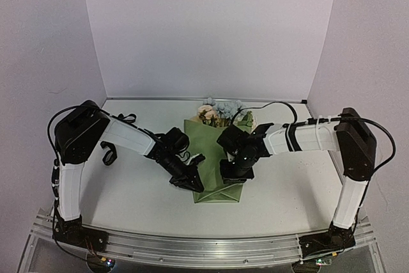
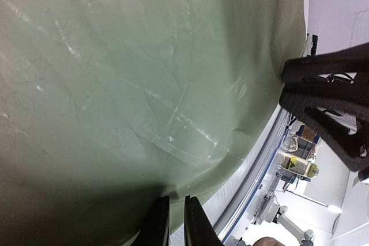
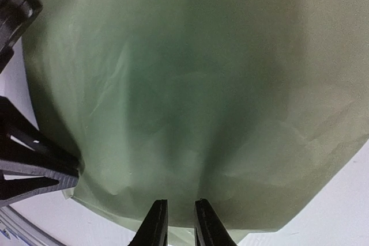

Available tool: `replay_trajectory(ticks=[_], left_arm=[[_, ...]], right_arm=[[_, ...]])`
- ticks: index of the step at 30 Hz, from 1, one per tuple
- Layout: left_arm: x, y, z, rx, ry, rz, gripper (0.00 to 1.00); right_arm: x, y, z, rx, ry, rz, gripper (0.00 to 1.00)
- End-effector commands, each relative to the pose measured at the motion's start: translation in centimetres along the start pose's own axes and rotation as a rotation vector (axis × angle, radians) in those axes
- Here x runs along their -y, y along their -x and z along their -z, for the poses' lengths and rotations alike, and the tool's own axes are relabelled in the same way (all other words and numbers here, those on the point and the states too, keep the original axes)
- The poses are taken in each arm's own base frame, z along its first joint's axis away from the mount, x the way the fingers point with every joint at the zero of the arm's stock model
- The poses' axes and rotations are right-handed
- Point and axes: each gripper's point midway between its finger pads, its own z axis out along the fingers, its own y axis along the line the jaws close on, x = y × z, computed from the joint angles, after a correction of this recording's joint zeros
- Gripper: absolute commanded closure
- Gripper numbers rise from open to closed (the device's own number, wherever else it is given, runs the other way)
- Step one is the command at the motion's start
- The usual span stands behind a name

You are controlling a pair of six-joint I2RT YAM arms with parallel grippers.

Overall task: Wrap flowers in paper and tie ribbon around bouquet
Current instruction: Press the fold line of the folded bouquet.

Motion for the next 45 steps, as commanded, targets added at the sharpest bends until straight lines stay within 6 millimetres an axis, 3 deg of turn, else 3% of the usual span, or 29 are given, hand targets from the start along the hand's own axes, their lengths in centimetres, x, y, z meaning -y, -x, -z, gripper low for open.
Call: replay_trajectory(ticks=[1, 13, 19, 23, 27, 33, 36, 45], left_arm=[[1.3, 1.0, 0.5, 0.032, -0.011, -0.032, 0.90], [1.2, 0.4, 1.0, 0.051, -0.014, -0.038, 0.89], [3.3, -0.5, 2.2, 0.076, -0.048, -0.087, 0.90], [4.0, -1.6, 1.3, 0.069, -0.072, -0.099, 0.90], [3.4, -2.6, -0.4, 0.047, -0.080, -0.069, 0.91], [0.1, -3.2, -1.9, 0.058, -0.015, -0.006, 0.92], [-0.4, -3.7, -2.4, 0.047, -0.030, 0.011, 0.92], [6.4, -2.2, 2.1, 0.144, -0.143, -0.113, 0.89]], right_arm=[[-2.1, -0.6, -0.3, -0.007, 0.068, -0.010, 0.83], [-2.1, -2.9, -2.5, -0.033, 0.029, 0.001, 0.83], [-1.0, -3.4, -4.0, -0.045, -0.013, -0.032, 0.84], [-1.1, -3.5, -4.6, -0.041, 0.005, -0.061, 0.85], [-1.2, -3.4, -4.7, -0.031, 0.013, -0.079, 0.85], [-1.0, -3.4, -4.8, -0.025, 0.006, -0.078, 0.85], [-0.7, -3.6, -4.9, -0.027, -0.001, -0.078, 0.85], [-0.3, -3.9, -5.0, -0.033, -0.010, -0.074, 0.85]])
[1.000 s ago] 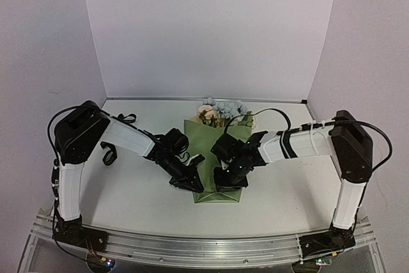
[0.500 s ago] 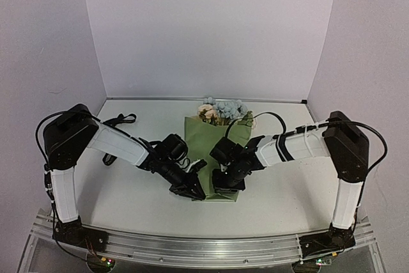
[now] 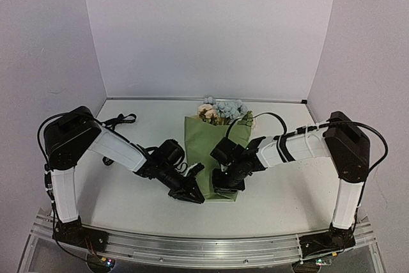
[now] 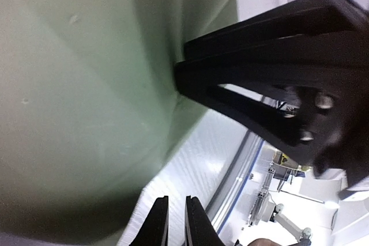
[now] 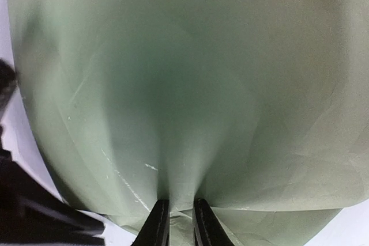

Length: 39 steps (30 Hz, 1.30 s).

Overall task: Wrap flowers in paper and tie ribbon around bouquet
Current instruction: Press the fold line of the folded bouquet.

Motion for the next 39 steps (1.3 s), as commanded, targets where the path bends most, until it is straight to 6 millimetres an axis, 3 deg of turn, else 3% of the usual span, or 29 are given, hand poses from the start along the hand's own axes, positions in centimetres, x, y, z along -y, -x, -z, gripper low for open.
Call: replay_trajectory(ticks=[1, 5, 12, 22, 30, 39], left_arm=[[4.6, 2.5, 2.9, 0.110, -0.061, -0.083, 0.89], [2.4, 3.7, 3.6, 0.146, -0.033, -0.031, 0.89], [-2.4, 2.4, 1.9, 0.093, -0.003, 0.059, 0.90], [-4.6, 0.7, 1.8, 0.082, -0.027, 0.170, 0.88], [-5.6, 4.0, 4.0, 0.172, -0.055, 0.216, 0.85], [-5.6, 8.4, 4.7, 0.224, -0.080, 0.228, 0.84]], right_arm=[[2.7, -1.4, -1.5, -0.028, -0.092, 0.000, 0.85], [2.6, -1.4, -1.6, -0.031, -0.090, 0.001, 0.85], [2.9, -1.6, -1.7, -0.034, -0.098, 0.004, 0.85], [3.1, -1.7, -2.0, -0.036, -0.107, 0.004, 0.85], [3.5, -2.1, -2.2, -0.048, -0.114, 0.010, 0.85], [3.6, -2.3, -2.3, -0.055, -0.114, 0.022, 0.85]])
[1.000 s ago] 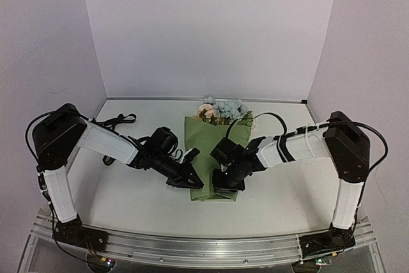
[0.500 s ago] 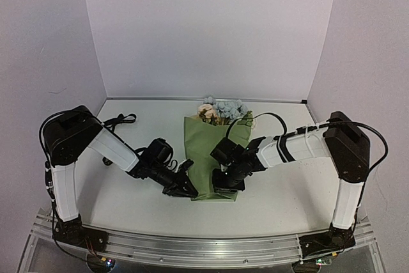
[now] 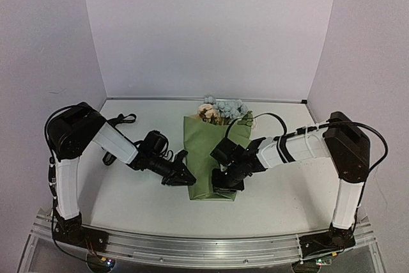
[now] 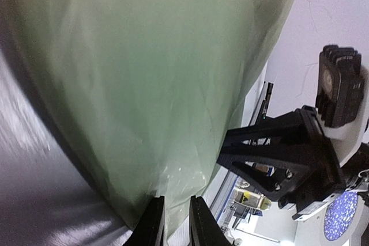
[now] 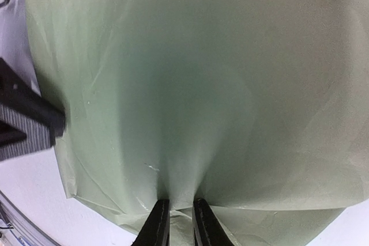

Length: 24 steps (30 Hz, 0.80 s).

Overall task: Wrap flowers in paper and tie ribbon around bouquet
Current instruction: Press the fold line of the folded bouquet.

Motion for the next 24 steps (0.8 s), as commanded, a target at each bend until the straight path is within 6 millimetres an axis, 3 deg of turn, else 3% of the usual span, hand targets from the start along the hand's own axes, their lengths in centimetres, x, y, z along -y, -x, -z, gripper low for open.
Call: replay_trajectory(ticks=[1, 7, 24], left_arm=[[-0.5, 3.2, 0.1, 0.066, 0.018, 0.031, 0.84], [-1.6, 6.5, 1.2, 0.125, 0.023, 0.074, 0.84], [-2.2, 17.2, 4.2, 0.295, -0.013, 0.120, 0.83]], right_arm=[[3.9, -2.6, -2.0, -0.070, -0.128, 0.017, 0.85], [3.8, -2.6, -2.0, -0.073, -0.125, 0.023, 0.85], [4.3, -3.5, -1.9, -0.100, -0.122, 0.038, 0.85]])
